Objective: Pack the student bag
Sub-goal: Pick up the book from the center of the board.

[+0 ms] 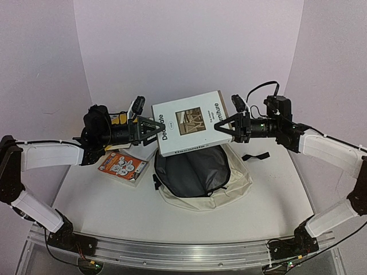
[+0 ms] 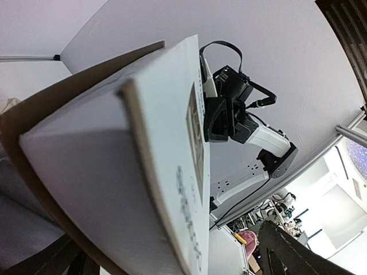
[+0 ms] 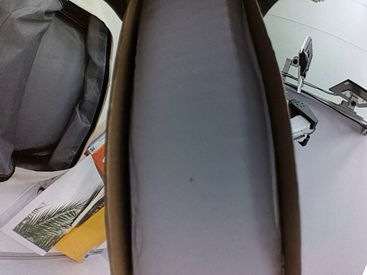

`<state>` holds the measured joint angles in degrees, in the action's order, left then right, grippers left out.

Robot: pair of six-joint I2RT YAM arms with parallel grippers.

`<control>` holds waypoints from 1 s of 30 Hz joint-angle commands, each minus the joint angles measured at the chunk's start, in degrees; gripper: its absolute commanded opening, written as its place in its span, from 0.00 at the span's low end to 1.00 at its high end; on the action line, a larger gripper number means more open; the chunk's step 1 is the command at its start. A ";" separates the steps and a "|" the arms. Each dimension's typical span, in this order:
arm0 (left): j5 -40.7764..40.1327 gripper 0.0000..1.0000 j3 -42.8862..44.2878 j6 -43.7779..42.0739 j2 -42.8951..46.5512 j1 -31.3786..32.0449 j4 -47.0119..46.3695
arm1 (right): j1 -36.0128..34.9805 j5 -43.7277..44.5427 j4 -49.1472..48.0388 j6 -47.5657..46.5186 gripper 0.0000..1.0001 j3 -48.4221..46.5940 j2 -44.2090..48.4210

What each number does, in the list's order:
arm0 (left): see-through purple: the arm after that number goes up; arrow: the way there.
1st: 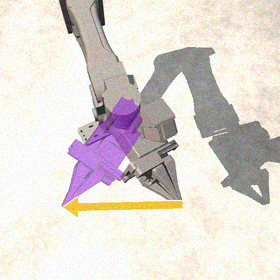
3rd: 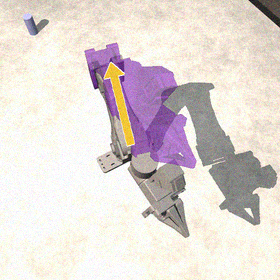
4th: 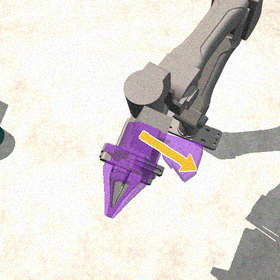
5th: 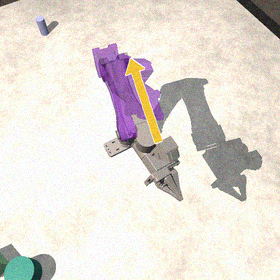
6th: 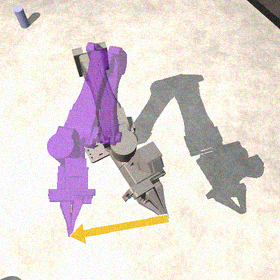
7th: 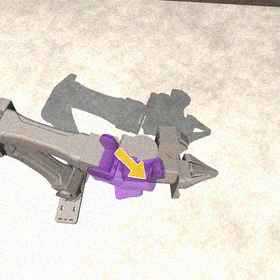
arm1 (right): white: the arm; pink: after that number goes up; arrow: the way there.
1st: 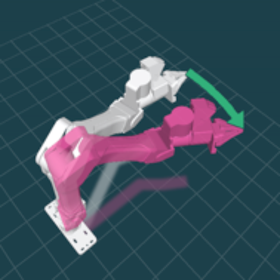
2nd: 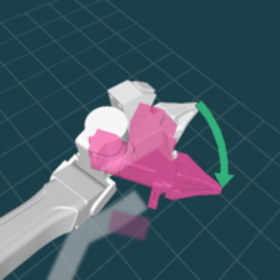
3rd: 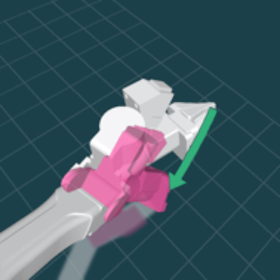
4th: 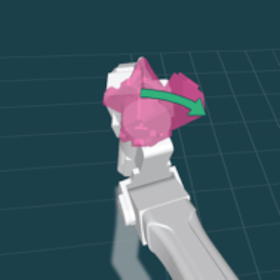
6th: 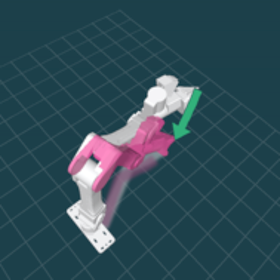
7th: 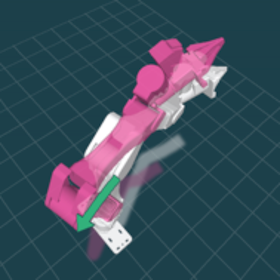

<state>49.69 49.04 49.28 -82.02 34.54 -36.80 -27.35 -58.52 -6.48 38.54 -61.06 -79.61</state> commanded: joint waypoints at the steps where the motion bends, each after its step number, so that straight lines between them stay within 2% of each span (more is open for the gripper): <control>1: -1.86 0.99 1.43 3.20 -0.17 0.94 -7.99 | -0.14 2.31 -4.24 -0.35 0.36 -0.26 1.95; 6: -1.51 0.88 2.82 4.20 -1.87 1.67 -8.32 | -0.08 3.24 -4.24 -0.86 0.36 0.22 2.19; 10: -0.80 0.69 3.38 5.57 -3.91 2.23 -10.43 | -0.10 2.45 -4.17 -0.85 0.37 0.32 1.77; 12: -0.80 0.64 3.43 6.01 -4.38 2.28 -11.09 | -0.07 2.18 -4.15 -0.98 0.37 0.32 1.62; 17: -1.36 0.45 3.11 6.44 -4.82 2.28 -11.43 | -0.15 2.20 -4.15 -1.19 0.39 0.91 1.39; 22: -2.85 0.37 2.35 6.69 -4.47 2.28 -10.87 | -0.14 3.27 -4.15 -1.44 0.43 1.20 1.19; 25: -3.95 0.34 1.76 7.02 -4.13 2.28 -10.54 | -0.12 4.49 -4.07 -1.54 0.53 1.37 1.04; 26: -5.52 0.32 1.34 6.98 -3.47 2.20 -9.10 | -0.15 6.17 -3.92 -1.85 0.62 1.51 1.29; 30: -10.26 0.30 1.43 4.76 -1.13 1.98 -0.49 | -0.13 11.59 -2.78 -3.13 0.82 2.02 1.82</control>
<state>44.84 49.52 56.51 -86.91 36.60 -42.09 -27.35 -52.97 -8.12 36.91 -59.64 -79.29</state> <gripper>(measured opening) 0.402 0.754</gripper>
